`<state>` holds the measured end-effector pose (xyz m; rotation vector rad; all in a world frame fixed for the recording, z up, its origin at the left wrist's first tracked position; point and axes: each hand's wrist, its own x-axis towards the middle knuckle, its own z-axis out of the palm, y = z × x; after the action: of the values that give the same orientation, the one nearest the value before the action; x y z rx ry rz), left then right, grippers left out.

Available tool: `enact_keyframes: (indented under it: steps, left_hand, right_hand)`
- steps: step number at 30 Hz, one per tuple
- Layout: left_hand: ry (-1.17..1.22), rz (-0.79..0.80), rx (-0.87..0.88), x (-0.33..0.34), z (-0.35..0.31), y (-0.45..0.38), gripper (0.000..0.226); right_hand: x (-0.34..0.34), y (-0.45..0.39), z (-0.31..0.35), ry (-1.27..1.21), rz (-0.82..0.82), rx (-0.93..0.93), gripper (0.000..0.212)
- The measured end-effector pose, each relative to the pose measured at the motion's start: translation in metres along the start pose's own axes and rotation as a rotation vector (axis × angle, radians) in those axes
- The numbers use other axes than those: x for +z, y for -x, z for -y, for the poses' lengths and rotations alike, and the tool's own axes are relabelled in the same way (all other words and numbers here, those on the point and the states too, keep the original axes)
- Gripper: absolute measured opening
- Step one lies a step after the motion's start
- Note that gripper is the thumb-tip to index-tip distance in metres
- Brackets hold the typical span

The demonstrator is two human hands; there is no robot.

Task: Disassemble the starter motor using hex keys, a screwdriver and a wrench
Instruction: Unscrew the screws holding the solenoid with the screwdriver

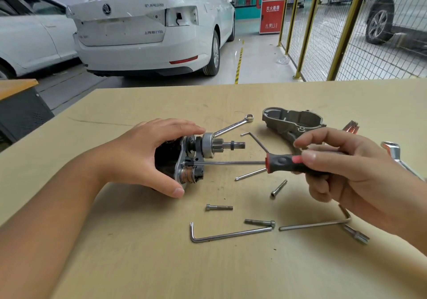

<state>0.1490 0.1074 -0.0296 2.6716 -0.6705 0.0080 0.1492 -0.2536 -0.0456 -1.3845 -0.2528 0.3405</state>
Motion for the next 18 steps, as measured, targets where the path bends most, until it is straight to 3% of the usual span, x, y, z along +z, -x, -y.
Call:
enact_keyframes:
  steps: [3,7,13,18]
  left_hand:
    - [0.003,-0.001,-0.001,-0.0002,0.0001,0.0001,0.108]
    - [-0.002,-0.007,0.020,0.0002,0.0005,-0.0004,0.106]
    - [-0.003,-0.005,0.012,0.0000,0.0005,-0.0005,0.107]
    - [-0.006,-0.004,0.013,0.0007,0.0006,-0.0004,0.107]
  right_hand:
    - [-0.0025,-0.0007,-0.0030,0.002,0.006,-0.018,0.048]
    - [0.0023,0.0005,-0.0008,0.086,-0.012,0.023,0.050]
    - [-0.0009,0.0008,-0.0006,0.027,-0.002,-0.043,0.030]
    - [0.0001,0.0001,-0.0011,0.032,0.002,-0.021,0.036]
